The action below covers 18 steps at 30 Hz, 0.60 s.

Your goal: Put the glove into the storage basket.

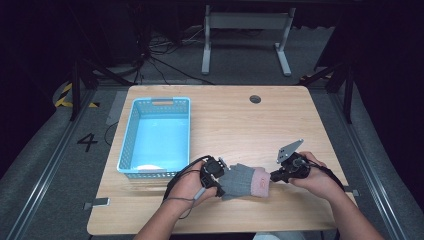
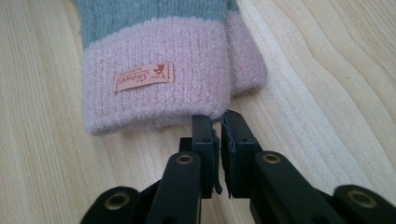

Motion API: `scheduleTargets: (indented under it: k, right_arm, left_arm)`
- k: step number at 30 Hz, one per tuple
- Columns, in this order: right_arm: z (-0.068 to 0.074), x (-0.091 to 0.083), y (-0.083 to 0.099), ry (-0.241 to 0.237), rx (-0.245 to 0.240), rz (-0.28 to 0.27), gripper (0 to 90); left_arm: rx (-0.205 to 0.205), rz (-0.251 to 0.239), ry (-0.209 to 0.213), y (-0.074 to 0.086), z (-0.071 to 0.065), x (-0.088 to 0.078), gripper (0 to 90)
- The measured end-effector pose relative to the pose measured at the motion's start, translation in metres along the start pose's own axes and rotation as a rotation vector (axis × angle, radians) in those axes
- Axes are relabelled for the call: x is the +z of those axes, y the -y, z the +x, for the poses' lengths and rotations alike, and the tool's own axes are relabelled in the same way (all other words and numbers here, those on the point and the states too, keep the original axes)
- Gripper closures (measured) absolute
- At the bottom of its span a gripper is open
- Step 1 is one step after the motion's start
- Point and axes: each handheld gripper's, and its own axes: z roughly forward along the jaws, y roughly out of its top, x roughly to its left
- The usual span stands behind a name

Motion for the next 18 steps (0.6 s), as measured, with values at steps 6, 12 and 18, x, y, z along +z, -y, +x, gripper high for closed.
scheduleTargets:
  k: [6,12,18]
  right_arm:
    - [0.0006,0.0,0.0015,-0.003,0.015,0.003,86.9]
    - [0.0002,0.0005,0.0017,-0.003,0.015,0.007,85.4]
    - [-0.0008,0.0044,0.0012,0.014,0.015,-0.003,71.7]
  left_arm:
    - [-0.039,0.034,-0.009,0.0025,-0.0005,-0.0019,66.6]
    - [-0.059,0.064,-0.015,0.0025,0.0002,0.001,64.0]
    - [-0.021,0.06,-0.023,-0.0016,-0.004,0.0042,68.6]
